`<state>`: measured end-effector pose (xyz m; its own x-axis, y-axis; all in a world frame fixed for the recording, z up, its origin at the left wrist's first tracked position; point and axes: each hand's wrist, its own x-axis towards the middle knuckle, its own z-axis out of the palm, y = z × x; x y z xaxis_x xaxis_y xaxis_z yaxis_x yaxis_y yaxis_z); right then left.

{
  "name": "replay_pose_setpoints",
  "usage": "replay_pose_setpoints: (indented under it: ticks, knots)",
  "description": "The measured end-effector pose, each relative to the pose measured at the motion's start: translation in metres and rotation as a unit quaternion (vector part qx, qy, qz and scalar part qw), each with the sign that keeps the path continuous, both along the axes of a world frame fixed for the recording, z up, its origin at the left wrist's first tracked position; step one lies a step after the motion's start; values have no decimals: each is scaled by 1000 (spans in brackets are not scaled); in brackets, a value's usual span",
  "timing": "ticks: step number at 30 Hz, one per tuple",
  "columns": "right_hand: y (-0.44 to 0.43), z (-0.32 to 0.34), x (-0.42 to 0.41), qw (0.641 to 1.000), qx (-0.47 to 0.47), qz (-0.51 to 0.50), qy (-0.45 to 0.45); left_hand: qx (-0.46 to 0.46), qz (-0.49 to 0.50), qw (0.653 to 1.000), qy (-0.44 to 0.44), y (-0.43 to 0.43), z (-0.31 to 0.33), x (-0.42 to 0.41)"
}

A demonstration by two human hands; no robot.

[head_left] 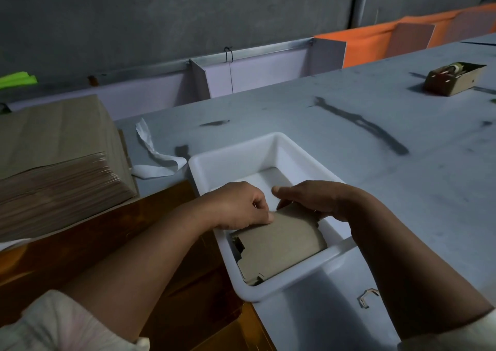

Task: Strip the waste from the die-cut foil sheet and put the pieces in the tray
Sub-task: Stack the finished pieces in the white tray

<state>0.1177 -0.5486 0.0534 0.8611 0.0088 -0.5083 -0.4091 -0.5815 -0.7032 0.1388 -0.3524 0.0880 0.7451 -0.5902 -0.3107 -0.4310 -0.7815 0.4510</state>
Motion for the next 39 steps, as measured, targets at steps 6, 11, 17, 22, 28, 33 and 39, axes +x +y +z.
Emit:
replay_pose_setpoints:
  ticks: [6,11,17,22,28,33,39]
  knots:
    - [2,0,-1,1000,-3,-2,1,8,-4,1000,-10,2,1,1]
    - [2,2,-2,1000,3,-24,6,23,-12,999,32,7,17,-3]
    - [2,4,-3,999,1,-42,21,115,-55,991,28,-7,9,-20]
    - [0,0,-1,999,-2,-43,22,104,-65,990,64,-11,4,-20]
    - [-1,-4,0,999,4,-26,29,107,-60,988,90,-14,-4,-15]
    - [0,-6,1,999,16,-13,34,90,-51,990,98,-18,-12,-16]
    - [2,-1,-2,999,50,-12,4,95,-43,989,103,-17,-14,-12]
